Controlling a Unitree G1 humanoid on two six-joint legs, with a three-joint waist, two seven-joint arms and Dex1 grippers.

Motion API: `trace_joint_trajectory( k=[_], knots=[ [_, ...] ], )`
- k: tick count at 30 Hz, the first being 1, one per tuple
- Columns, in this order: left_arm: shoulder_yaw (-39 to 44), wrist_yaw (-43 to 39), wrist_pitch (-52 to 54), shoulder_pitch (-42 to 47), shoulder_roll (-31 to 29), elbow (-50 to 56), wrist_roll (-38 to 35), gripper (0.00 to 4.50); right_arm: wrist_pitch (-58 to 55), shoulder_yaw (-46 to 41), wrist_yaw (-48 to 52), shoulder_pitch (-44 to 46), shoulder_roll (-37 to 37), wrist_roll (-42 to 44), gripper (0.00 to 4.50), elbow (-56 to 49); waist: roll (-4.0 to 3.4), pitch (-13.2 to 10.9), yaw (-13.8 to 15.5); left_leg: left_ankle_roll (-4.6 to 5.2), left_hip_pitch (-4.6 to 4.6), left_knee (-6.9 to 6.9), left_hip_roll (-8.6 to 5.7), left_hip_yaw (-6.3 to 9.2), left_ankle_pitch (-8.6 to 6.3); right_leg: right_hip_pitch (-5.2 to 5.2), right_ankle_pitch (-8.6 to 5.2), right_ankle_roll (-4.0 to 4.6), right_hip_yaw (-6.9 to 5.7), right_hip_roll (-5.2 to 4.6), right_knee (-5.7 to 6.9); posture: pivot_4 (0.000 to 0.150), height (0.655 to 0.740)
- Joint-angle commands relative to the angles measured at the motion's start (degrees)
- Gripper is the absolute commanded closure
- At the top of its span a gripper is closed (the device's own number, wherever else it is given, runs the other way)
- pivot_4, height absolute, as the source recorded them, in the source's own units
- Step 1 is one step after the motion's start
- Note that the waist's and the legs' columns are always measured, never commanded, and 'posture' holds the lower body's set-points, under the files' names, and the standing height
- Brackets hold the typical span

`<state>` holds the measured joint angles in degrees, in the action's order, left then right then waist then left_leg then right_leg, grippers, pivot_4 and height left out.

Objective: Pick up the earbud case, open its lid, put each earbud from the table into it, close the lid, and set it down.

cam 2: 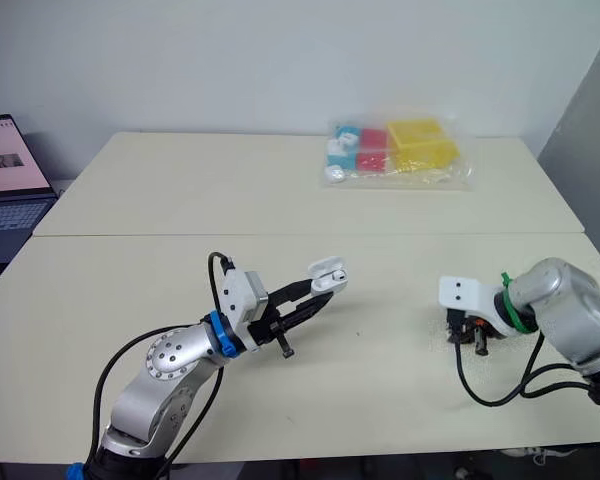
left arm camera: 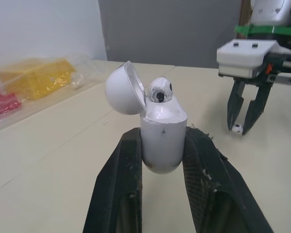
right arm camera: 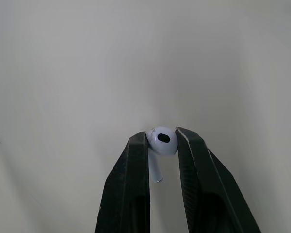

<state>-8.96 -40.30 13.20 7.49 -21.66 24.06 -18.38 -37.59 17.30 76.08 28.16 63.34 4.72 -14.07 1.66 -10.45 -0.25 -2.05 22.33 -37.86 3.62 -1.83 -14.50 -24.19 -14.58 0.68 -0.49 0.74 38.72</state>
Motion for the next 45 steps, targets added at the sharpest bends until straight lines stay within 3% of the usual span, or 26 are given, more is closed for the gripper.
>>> trace_joint_trajectory(
  k=[1,7,10,13,19,25,45],
  knots=[
    [0.65,-0.26,-1.07,1.2,0.18,1.03,-0.93,3.72,-1.36,-8.51,1.14,1.69,-0.26,7.39,4.08,-5.52,0.0,0.0,0.02,0.0,0.0,0.0,0.0,0.01,0.0,0.01,0.0,0.0,0.0,0.0,0.0,0.15,0.74],
    [0.91,0.18,-0.46,3.17,1.41,0.49,-1.75,3.72,-11.73,-21.63,-7.98,6.32,-12.91,24.88,4.08,-13.61,0.03,0.0,-0.06,0.0,0.0,-0.01,0.03,0.07,0.0,0.03,0.0,0.0,-0.05,0.03,0.03,0.15,0.74],
    [0.98,0.07,-0.74,3.68,1.85,0.03,-1.79,3.72,-15.6,-24.3,-13.84,7.45,-17.04,28.73,4.08,-15.52,0.03,0.0,0.04,0.0,0.02,-0.02,0.01,0.06,0.0,0.03,0.01,-0.01,-0.02,0.01,0.05,0.15,0.74],
    [1.05,0.07,-0.96,5.26,2.81,-1.52,-1.97,3.72,-18.11,-28.25,-25.96,8.25,-28.53,35.01,4.08,-18.33,0.08,0.03,0.07,0.0,0.05,-0.02,0.01,0.04,0.0,0.03,0.02,-0.02,0.0,-0.01,0.0,0.15,0.74],
    [1.39,-0.04,-0.98,7.76,3.68,-3.56,-1.86,3.72,-14.46,-25.65,-37.96,5.32,-38.6,34.81,4.08,-23.06,0.04,0.02,0.07,0.0,0.17,-0.02,0.01,0.08,0.0,-0.04,0.02,-0.02,-0.02,0.01,0.01,0.15,0.74],
    [2.01,0.3,-0.46,9.33,4.23,-4.38,-2.5,3.72,-5.57,-19.68,-42.99,0.6,-44.1,30.56,4.08,-23.97,0.04,0.02,0.01,0.0,0.16,-0.01,0.02,0.1,0.0,-0.03,0.02,-0.02,-0.04,0.02,0.0,0.15,0.74],
    [2.12,-0.47,-3.4,8.75,4.39,-6.11,-2.2,3.72,8.14,-11.87,-45.17,-7.05,-46.13,22.36,4.08,-19.81,0.05,0.03,-0.04,0.0,0.15,0.0,0.03,0.1,0.0,-0.05,0.02,-0.02,-0.04,0.03,0.02,0.15,0.74]
  ],
)
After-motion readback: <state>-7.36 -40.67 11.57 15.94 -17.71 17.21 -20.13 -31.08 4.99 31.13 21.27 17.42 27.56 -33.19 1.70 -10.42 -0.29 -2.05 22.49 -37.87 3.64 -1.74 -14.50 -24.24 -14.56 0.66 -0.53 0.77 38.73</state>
